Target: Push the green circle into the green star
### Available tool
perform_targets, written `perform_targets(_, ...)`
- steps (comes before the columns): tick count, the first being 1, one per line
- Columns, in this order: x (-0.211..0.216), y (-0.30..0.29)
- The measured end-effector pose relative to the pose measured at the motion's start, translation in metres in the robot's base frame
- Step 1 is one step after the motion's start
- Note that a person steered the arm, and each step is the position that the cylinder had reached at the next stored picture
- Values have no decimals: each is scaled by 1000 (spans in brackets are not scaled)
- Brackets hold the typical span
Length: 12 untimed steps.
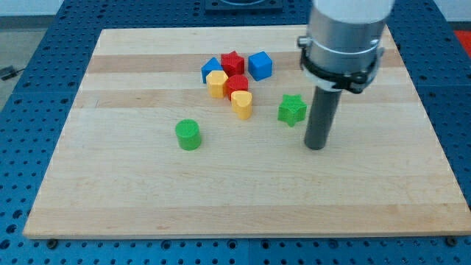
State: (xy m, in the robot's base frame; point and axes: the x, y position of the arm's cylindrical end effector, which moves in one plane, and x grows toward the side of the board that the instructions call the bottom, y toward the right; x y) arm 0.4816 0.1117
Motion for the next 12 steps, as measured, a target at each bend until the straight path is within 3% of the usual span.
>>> perform_targets(3,-64,-72)
perform_targets(4,-54,-62)
perform_targets(5,12,-49)
perform_targets(6,80,-114)
perform_targets(7,92,-221)
perform_targets(8,90,-314)
perform_targets(9,47,-337)
perform_targets(10,11,-314)
perform_targets(12,0,-136)
